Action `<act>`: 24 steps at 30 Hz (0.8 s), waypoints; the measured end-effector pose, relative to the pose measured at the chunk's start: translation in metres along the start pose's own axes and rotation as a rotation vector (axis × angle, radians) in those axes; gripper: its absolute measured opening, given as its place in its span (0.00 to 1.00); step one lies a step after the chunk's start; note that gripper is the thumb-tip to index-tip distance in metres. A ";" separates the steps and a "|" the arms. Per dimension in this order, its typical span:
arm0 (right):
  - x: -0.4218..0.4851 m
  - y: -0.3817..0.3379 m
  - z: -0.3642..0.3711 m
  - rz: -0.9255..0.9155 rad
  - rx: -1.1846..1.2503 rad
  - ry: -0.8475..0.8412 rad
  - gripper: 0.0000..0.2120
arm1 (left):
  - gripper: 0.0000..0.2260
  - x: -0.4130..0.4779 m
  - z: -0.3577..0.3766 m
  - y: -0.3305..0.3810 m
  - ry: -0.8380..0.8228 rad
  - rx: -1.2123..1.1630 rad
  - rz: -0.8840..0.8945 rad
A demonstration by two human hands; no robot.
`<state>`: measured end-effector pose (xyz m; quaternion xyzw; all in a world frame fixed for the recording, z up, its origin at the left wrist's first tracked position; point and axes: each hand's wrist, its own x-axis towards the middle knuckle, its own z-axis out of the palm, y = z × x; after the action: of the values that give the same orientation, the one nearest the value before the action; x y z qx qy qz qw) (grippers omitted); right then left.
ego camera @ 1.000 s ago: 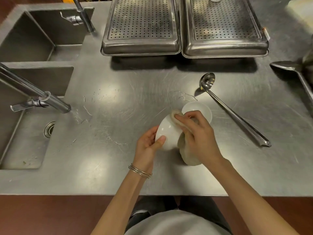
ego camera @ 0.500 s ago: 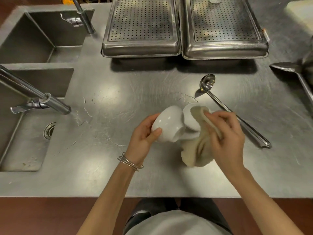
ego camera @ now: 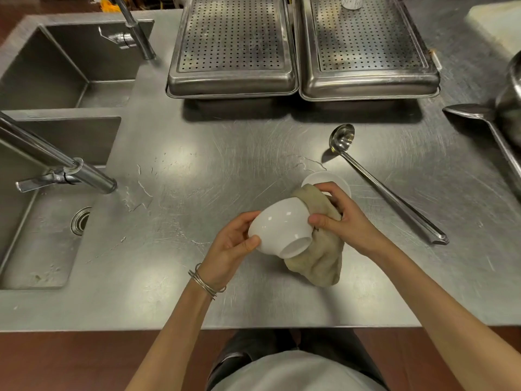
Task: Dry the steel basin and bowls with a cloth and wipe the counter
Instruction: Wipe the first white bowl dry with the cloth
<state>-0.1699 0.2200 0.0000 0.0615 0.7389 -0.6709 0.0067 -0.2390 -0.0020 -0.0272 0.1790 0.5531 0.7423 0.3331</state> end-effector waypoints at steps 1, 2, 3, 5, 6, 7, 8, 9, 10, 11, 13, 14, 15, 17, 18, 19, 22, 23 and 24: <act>0.000 0.002 0.001 0.004 0.014 -0.003 0.21 | 0.19 0.001 -0.002 0.001 -0.012 0.014 -0.019; 0.000 0.004 0.002 0.012 0.025 -0.009 0.20 | 0.18 0.002 -0.005 0.003 -0.027 0.052 -0.044; -0.001 0.006 0.003 0.022 0.025 -0.018 0.19 | 0.17 0.004 -0.007 0.007 -0.051 0.121 -0.078; 0.000 0.009 0.004 0.028 -0.001 -0.048 0.18 | 0.16 0.010 -0.007 0.016 -0.145 0.305 -0.151; 0.002 0.008 0.004 0.027 -0.004 -0.064 0.17 | 0.15 0.014 -0.006 0.019 -0.181 0.362 -0.178; 0.003 0.007 0.004 0.028 0.001 -0.074 0.16 | 0.13 0.018 -0.005 0.023 -0.196 0.387 -0.192; 0.004 0.006 0.003 0.030 0.010 -0.075 0.16 | 0.12 0.021 -0.003 0.025 -0.192 0.394 -0.197; 0.004 0.005 0.001 0.029 0.022 -0.073 0.16 | 0.10 0.024 -0.001 0.028 -0.190 0.391 -0.200; 0.005 0.004 0.000 0.023 0.017 -0.075 0.16 | 0.10 0.027 0.000 0.030 -0.203 0.396 -0.201; 0.005 0.002 -0.001 0.013 -0.016 -0.085 0.16 | 0.10 0.030 0.002 0.032 -0.232 0.414 -0.200; 0.005 0.000 -0.004 -0.024 -0.120 -0.105 0.16 | 0.13 0.033 0.004 0.035 -0.293 0.460 -0.197; 0.004 -0.002 -0.003 -0.047 -0.174 -0.092 0.15 | 0.14 0.034 0.006 0.034 -0.296 0.466 -0.194; 0.002 -0.003 -0.001 -0.081 -0.247 -0.051 0.14 | 0.14 0.033 0.007 0.033 -0.280 0.450 -0.183; -0.003 0.001 0.009 -0.229 -0.508 0.136 0.13 | 0.14 0.031 0.010 0.025 -0.180 0.371 -0.151; -0.006 0.003 0.017 -0.309 -0.671 0.240 0.15 | 0.14 0.029 0.012 0.021 -0.111 0.322 -0.137; -0.009 0.005 0.026 -0.384 -0.806 0.309 0.18 | 0.15 0.027 0.014 0.017 -0.047 0.270 -0.123; -0.013 0.012 0.043 -0.531 -0.929 0.342 0.20 | 0.15 0.023 0.025 0.012 0.069 0.153 -0.077; -0.013 0.013 0.044 -0.537 -0.929 0.364 0.20 | 0.15 0.022 0.028 0.012 0.087 0.140 -0.066; -0.012 0.013 0.041 -0.525 -0.927 0.386 0.21 | 0.15 0.021 0.031 0.011 0.101 0.133 -0.059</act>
<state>-0.1599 0.1794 -0.0162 -0.0124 0.9346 -0.2321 -0.2693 -0.2373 0.0326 -0.0092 0.1465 0.6224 0.7019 0.3139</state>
